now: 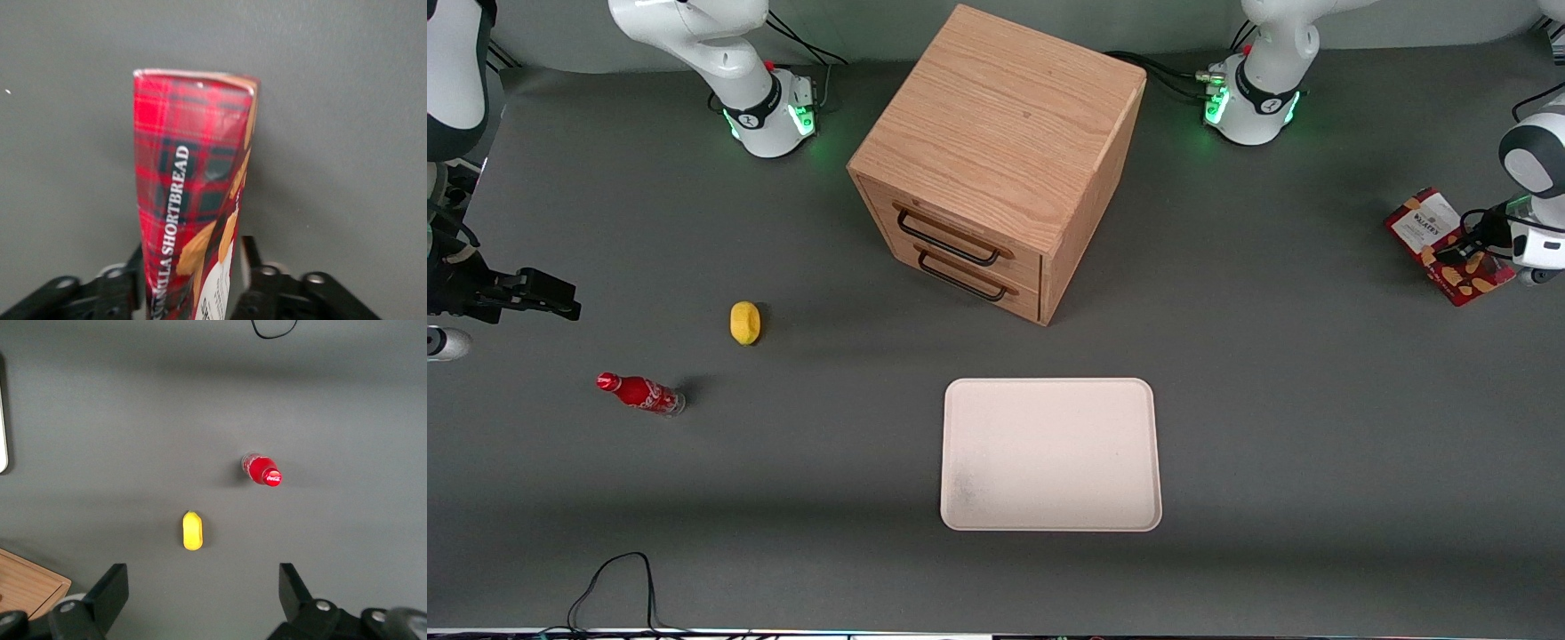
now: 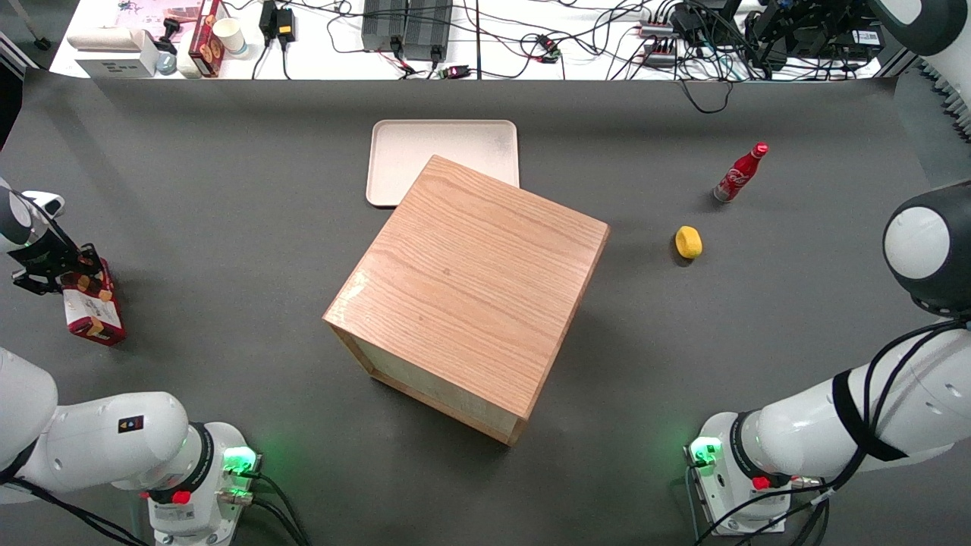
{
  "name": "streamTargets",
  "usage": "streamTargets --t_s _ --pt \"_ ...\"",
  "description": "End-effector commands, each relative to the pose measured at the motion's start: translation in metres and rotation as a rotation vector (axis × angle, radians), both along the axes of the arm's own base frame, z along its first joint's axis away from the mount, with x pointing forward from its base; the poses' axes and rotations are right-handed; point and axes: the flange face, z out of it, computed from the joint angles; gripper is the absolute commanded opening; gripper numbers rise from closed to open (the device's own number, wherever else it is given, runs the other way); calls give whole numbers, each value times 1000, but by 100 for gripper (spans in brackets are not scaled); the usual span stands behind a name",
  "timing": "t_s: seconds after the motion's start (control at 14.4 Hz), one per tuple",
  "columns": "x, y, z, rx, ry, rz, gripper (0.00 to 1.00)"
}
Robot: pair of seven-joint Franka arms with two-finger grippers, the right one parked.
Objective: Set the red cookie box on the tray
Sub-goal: 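Lift the box upright with the left gripper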
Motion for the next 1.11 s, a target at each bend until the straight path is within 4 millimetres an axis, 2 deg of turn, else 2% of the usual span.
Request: streamTargets --t_s 0.0,0.14,0.28,0.35,0.55,0.69,0.83,1.04 --pt "-2 -4 4 -49 29 -53 0" --pt "5 -4 11 -68 25 -159 0" --pt "22 -6 26 -64 14 -201 0" --pt "34 -8 40 -72 24 -225 0" --pt "94 -37 104 -119 57 -362 0" --pt "136 -73 150 -135 36 -422 0" --pt "173 -124 195 -159 -9 -489 0" --pt "220 -199 241 -173 -33 -595 0"
